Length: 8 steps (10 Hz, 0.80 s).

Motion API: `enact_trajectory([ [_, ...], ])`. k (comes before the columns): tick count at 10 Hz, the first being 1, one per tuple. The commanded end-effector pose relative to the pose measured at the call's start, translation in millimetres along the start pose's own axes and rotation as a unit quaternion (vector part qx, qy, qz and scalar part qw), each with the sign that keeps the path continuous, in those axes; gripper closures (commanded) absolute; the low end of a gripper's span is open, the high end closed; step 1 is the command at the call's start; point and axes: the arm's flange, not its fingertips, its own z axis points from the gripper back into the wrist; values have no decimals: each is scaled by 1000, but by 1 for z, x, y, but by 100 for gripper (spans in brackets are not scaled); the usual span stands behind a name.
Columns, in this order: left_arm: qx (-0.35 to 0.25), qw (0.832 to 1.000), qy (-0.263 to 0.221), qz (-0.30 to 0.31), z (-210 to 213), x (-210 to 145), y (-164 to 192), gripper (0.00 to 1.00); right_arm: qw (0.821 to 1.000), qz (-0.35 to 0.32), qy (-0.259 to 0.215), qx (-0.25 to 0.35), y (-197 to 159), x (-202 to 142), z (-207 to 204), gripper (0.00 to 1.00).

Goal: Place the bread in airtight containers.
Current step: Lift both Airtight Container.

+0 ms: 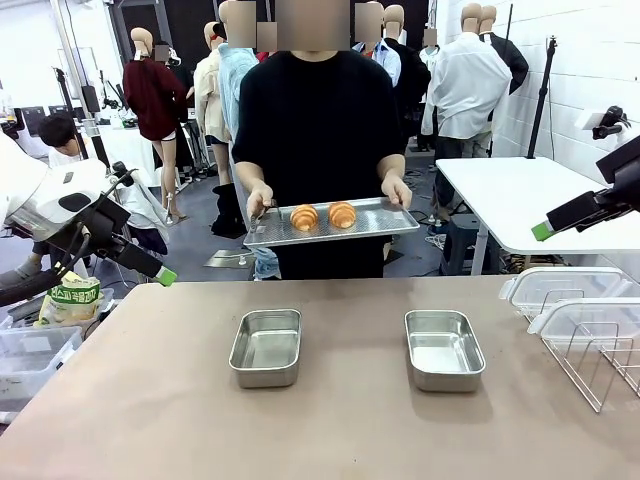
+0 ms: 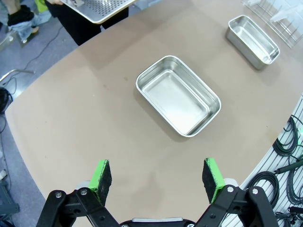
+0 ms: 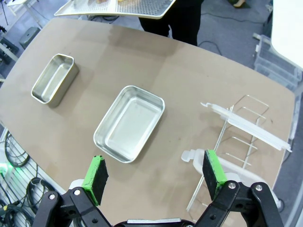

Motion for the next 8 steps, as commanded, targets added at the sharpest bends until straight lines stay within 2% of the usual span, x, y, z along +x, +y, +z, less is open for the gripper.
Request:
enact_trajectory([
  [1,-6,1000,-4,-2,0,-1,2,0,1000,-1,-1,5,-1,0,0,0],
  [3,0,1000,0,0,0,0,0,0,1000,0,0,0,0,0,0,0],
  [4,-35,999,-9,21,-5,12,-11,0,1000,-19,-15,-13,16,13,12,0],
  [5,-52,998,0,40,-12,22,-21,0,1000,-14,-18,1,28,26,10,0],
  [7,-26,998,9,50,-26,37,-47,0,1000,0,10,17,41,41,-24,0],
  [8,-13,998,8,65,-35,42,-53,0,998,-38,41,28,46,45,-42,0],
])
